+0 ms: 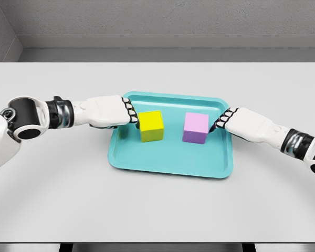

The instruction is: Push two cubes

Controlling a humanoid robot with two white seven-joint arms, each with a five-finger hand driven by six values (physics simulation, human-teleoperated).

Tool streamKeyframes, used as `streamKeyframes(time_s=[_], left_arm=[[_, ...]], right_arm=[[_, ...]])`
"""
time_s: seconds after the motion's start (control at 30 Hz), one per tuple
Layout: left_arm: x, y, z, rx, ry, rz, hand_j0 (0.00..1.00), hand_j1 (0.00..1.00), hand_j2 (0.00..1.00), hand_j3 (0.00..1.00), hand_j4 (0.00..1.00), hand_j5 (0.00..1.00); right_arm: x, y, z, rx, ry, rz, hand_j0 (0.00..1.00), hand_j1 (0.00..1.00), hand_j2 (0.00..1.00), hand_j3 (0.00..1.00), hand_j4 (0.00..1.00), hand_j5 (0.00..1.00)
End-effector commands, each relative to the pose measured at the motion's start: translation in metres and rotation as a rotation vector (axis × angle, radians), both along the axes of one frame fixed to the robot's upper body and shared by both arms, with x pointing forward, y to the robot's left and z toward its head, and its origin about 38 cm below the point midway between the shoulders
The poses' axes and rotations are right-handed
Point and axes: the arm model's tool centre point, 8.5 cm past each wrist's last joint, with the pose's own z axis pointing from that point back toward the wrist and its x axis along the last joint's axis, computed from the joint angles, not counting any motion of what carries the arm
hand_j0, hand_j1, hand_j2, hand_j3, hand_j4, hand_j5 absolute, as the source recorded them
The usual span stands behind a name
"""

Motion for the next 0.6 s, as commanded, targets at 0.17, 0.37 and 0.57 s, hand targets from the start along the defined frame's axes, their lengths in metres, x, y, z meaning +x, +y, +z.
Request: streamKeyframes(time_s=[0.17,0.37,0.57], left_arm=[[0.000,-0.006,0.001,-0.008,0.004,-0.006,0.71,0.71,0.71,0.71,0.71,0.71],[0.000,-0.010,0.001,-0.014,0.003,-0.012,0.71,0.71,0.71,0.71,0.71,0.71],[0.000,-0.018,0.001,-0.014,0.007,-0.022,0.71,0.71,0.71,0.71,0.71,0.71]], right_arm=[[0.001,0.004,0.005,0.009,-0.001,0.013,0.67,0.67,0.67,0.67,0.67,0.67],[-0.004,0.009,0.008,-0.008,0.007,0.035,0.64,0.64,0.64,0.64,0.64,0.64],[-0.006,0.012,0.011,-0.009,0.002,0.046,0.64,0.64,0.64,0.64,0.64,0.64]])
